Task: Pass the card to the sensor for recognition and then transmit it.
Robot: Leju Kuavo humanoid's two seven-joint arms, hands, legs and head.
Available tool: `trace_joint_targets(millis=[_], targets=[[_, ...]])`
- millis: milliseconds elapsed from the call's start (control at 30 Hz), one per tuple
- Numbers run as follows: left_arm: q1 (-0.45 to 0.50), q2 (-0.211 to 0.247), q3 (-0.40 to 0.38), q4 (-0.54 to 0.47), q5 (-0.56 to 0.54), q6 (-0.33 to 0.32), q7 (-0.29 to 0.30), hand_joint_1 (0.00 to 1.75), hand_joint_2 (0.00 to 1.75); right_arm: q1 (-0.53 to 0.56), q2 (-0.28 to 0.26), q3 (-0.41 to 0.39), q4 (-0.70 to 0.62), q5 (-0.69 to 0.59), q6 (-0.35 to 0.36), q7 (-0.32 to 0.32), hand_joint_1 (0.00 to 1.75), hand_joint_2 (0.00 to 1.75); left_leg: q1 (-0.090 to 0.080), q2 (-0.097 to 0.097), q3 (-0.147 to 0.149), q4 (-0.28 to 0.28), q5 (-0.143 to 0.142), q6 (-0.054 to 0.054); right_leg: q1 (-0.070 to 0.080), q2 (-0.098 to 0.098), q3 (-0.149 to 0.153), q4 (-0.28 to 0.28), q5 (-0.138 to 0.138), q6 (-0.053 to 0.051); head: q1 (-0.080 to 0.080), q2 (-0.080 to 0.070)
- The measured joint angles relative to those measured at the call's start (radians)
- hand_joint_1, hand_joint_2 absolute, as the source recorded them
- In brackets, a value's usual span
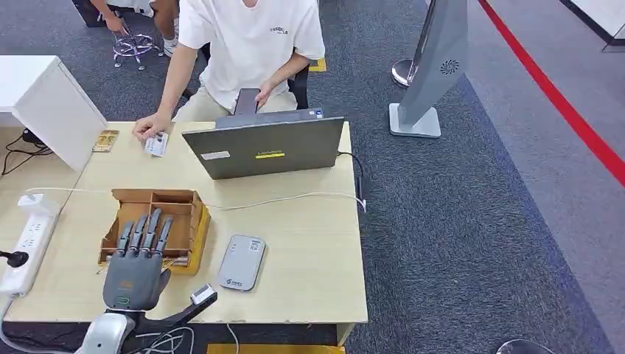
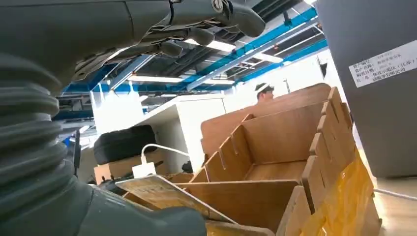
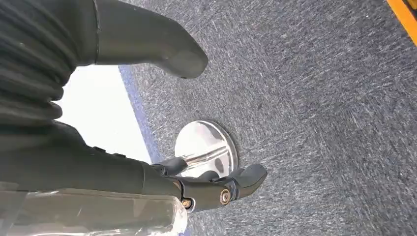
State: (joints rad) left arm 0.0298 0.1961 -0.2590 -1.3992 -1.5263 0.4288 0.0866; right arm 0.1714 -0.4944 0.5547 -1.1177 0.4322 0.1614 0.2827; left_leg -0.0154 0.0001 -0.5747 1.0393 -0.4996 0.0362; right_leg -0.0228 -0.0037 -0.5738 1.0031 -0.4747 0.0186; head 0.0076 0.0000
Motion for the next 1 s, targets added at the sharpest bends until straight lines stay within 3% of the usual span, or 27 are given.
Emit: trace_joint_targets(millis=[1000], targets=[[-0.009,-0.008,0.008,0.017,0.000,-0.007,0.007,0.00,1.75,-0.009,0.000,0.013,0.005,0.010,0.003,-0.006,0.00,1.75,0.000,0.000,0.000,0.000,0.000,0.000,0.000,0.000,0.000,0.000,0.000,0.000,0.000,0.000]])
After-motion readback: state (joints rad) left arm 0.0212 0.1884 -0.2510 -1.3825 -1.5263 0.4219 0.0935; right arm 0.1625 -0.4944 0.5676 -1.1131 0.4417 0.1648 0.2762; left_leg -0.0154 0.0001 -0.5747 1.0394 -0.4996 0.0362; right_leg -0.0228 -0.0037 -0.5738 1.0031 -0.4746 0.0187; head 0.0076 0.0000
